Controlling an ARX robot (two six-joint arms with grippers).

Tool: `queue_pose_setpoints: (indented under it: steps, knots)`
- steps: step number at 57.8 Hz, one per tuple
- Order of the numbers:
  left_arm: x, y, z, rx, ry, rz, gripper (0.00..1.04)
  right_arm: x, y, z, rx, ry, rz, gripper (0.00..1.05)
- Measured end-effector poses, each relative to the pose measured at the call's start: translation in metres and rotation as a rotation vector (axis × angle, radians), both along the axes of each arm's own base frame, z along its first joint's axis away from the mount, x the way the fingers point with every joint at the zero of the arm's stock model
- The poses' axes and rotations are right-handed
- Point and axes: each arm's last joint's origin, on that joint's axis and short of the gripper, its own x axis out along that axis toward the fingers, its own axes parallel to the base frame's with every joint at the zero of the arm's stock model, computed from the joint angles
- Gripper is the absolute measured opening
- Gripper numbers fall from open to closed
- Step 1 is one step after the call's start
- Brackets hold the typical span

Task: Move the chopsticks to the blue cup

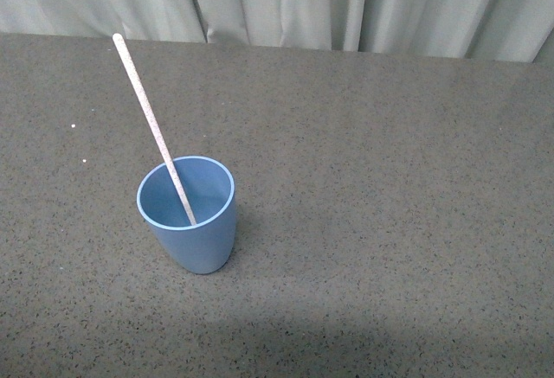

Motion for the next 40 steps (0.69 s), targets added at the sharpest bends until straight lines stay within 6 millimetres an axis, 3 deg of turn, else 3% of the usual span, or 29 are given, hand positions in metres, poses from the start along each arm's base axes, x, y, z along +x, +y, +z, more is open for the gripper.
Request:
queue_pose_setpoints:
  steps: [40]
  knots:
    - [0.0,0.0,0.0,0.0,0.0,0.0,0.98,-0.018,0.0,-0.002,0.0,0.015,0.0,0.01]
